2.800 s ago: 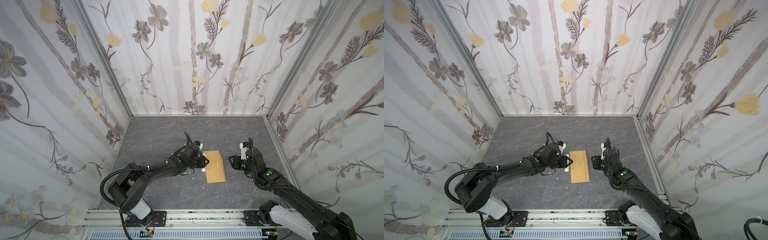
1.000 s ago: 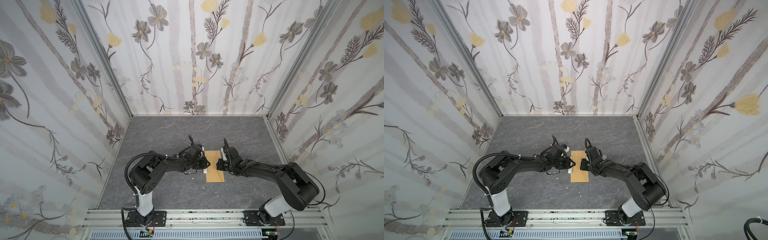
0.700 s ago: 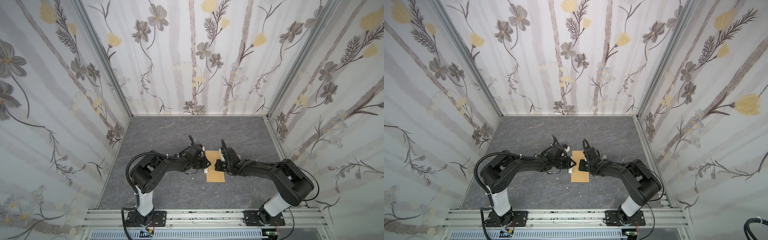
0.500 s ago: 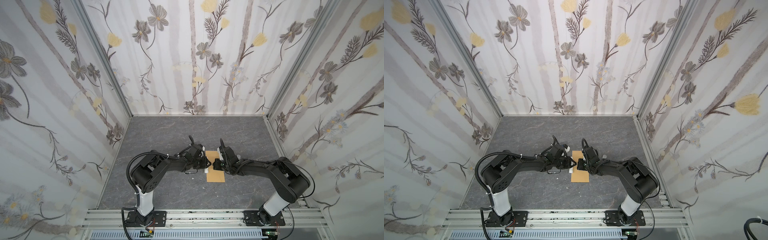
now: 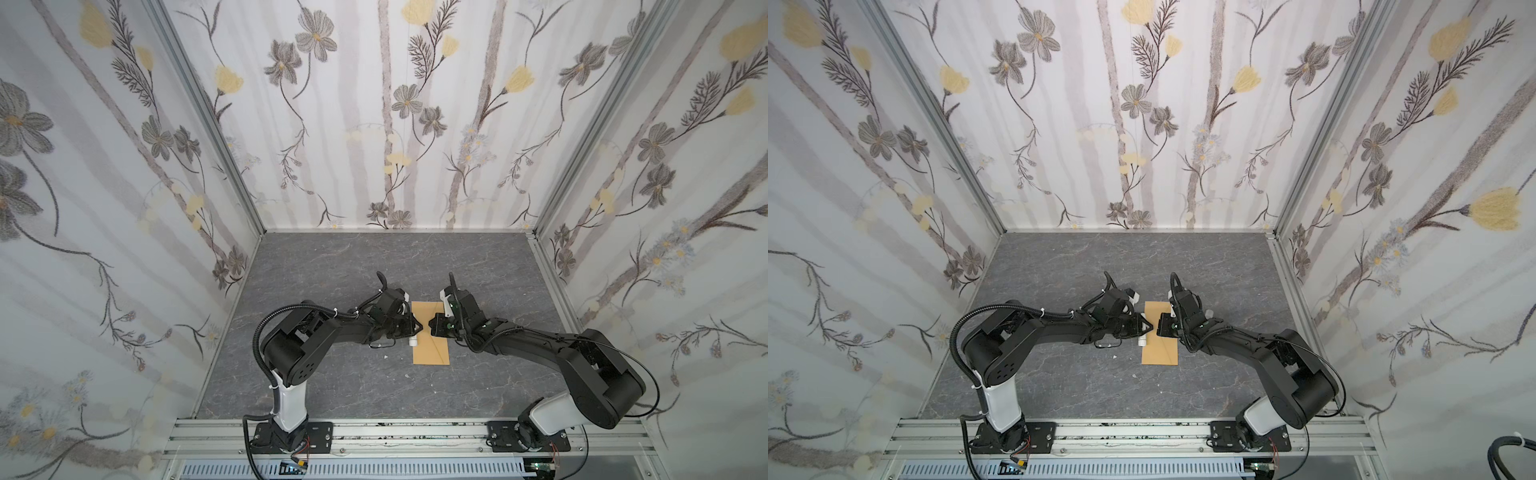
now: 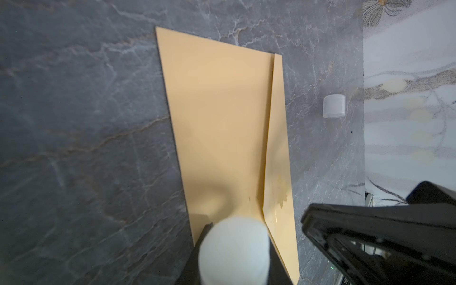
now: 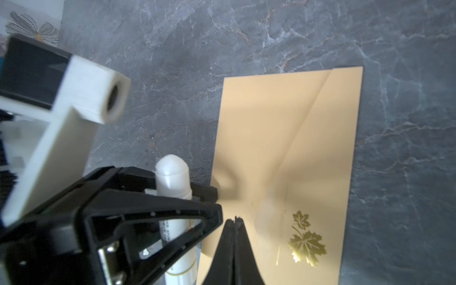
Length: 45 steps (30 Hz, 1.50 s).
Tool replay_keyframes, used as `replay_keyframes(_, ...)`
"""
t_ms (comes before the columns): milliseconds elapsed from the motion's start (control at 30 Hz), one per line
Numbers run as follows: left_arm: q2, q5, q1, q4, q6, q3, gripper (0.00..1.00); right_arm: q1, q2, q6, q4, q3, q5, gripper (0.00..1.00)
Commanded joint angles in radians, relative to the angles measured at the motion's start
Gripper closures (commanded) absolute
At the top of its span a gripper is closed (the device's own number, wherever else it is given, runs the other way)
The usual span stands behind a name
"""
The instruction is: Place the letter into the envelope and seal it
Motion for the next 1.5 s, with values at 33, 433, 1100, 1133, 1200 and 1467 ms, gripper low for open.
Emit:
replay_keyframes(33,0.004,-0.027,0.0,-0.103,-0.006,-0.006,1.0,0.002,0.003,0.021,0.003,-0.035,0.01,1.0)
replay_keyframes(433,0.003,-0.024,-0.003,-0.109,-0.015,-0.015,1.0,0.009,0.135,0.026,0.048,-0.026,0.003,1.0)
replay_keyframes(1100,0.019,-0.035,-0.009,-0.148,0.005,0.016,1.0,0.007,0.125,0.045,0.049,-0.029,0.002,1.0)
replay_keyframes(1133,0.02,-0.036,-0.012,-0.149,0.006,0.017,1.0,0.008,0.133,0.047,0.052,-0.026,0.0,1.0)
replay_keyframes(1200,0.023,-0.038,-0.013,-0.151,0.006,0.019,1.0,0.01,0.147,0.049,0.053,-0.018,-0.001,1.0)
replay_keyframes(1467,0.019,-0.051,-0.013,-0.168,0.011,0.021,1.0,-0.012,0.053,0.069,0.036,-0.06,0.021,1.0)
